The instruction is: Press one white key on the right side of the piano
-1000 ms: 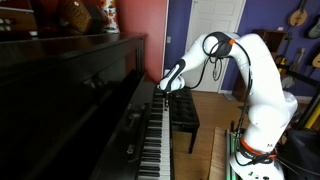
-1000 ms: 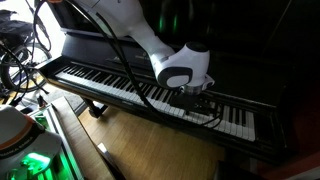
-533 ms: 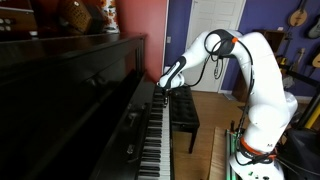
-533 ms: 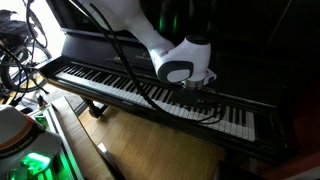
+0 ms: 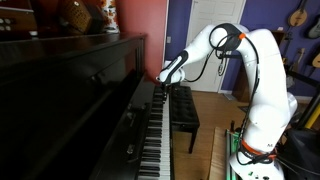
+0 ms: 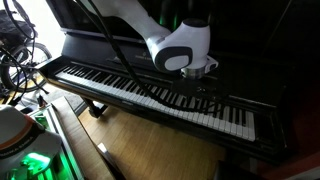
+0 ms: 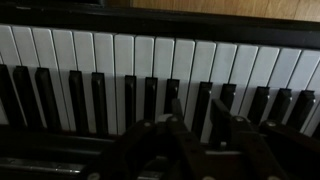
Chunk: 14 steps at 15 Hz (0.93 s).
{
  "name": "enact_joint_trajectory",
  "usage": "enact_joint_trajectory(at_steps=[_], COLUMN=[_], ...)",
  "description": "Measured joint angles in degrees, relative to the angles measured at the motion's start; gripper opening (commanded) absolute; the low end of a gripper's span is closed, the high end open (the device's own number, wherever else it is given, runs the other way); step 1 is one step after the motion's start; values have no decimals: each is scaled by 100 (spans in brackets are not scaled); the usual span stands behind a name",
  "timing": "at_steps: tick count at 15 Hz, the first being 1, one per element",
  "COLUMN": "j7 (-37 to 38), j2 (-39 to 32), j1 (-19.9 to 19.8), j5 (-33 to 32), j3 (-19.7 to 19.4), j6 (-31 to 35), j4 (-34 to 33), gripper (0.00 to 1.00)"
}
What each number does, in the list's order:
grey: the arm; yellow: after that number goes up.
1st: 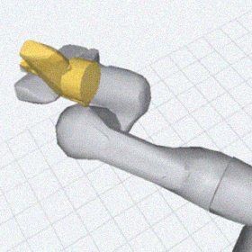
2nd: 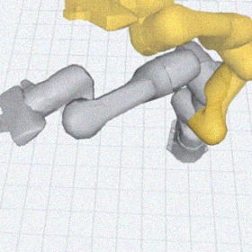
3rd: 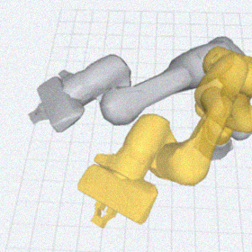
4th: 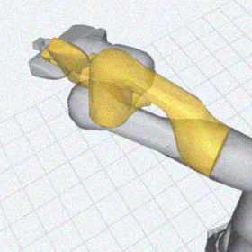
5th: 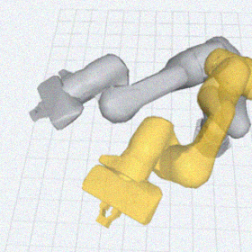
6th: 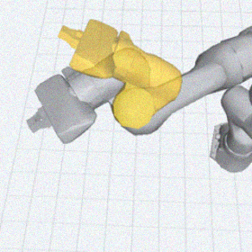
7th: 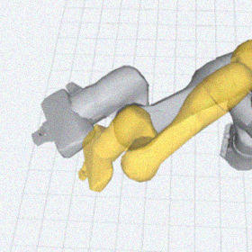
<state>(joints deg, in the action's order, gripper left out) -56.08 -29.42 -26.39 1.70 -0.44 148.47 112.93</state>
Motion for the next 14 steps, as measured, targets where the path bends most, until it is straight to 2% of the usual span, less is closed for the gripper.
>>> enact_joint_trajectory(at_steps=[4,14], j7=[249,876], j2=[329,1379], j1=[109,415], j5=[-1,-12], j3=[-112,-465], j6=[-127,-270], j4=[175,788], gripper=[98,100])
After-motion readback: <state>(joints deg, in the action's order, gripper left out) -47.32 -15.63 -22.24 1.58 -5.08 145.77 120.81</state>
